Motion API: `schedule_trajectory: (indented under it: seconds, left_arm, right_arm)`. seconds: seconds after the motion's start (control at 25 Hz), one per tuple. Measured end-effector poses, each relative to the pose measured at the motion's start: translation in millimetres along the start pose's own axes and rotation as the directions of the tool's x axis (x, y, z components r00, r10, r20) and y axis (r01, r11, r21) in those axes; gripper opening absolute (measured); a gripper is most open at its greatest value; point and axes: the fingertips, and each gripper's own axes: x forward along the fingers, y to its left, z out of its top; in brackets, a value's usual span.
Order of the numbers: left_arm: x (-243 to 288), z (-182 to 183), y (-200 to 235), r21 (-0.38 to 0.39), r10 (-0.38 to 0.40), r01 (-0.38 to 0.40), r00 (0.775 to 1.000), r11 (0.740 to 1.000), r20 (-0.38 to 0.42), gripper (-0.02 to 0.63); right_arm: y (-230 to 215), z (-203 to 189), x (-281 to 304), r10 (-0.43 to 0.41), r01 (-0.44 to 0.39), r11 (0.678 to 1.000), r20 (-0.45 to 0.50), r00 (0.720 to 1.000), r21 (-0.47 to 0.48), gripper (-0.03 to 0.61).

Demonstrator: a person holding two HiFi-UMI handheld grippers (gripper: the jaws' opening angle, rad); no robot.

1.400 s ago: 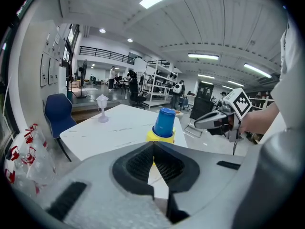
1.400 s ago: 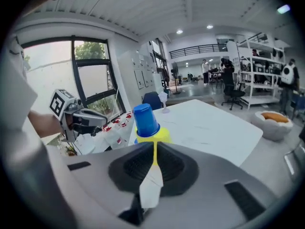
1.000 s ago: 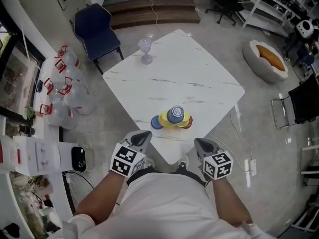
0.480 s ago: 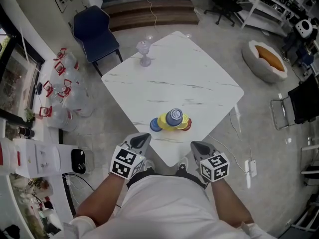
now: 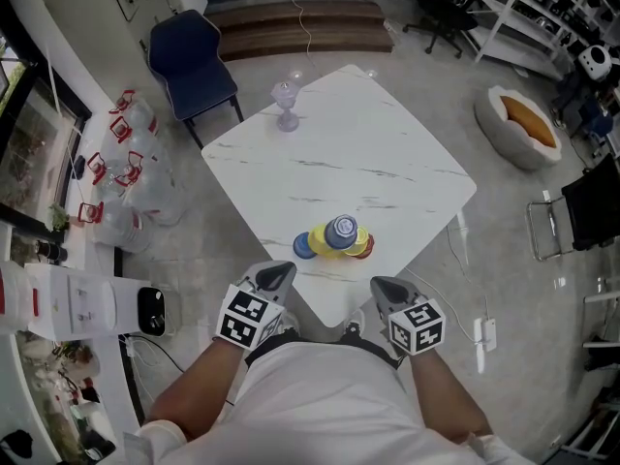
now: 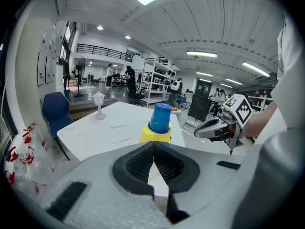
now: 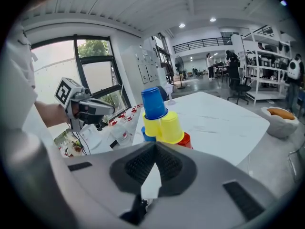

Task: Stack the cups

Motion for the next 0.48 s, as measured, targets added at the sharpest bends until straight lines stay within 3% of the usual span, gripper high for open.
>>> schedule_trajectory:
  seconds: [0.48]
  left_arm:
    - [2.8, -0.8, 2.0, -0.002, 0.002, -0.002, 1.0, 1.0, -0.012, 0.009]
  right_arm:
    - [-0.9, 3.9, 2.5, 0.009, -0.009, 1.0, -0.008, 1.0, -0.016, 0.005]
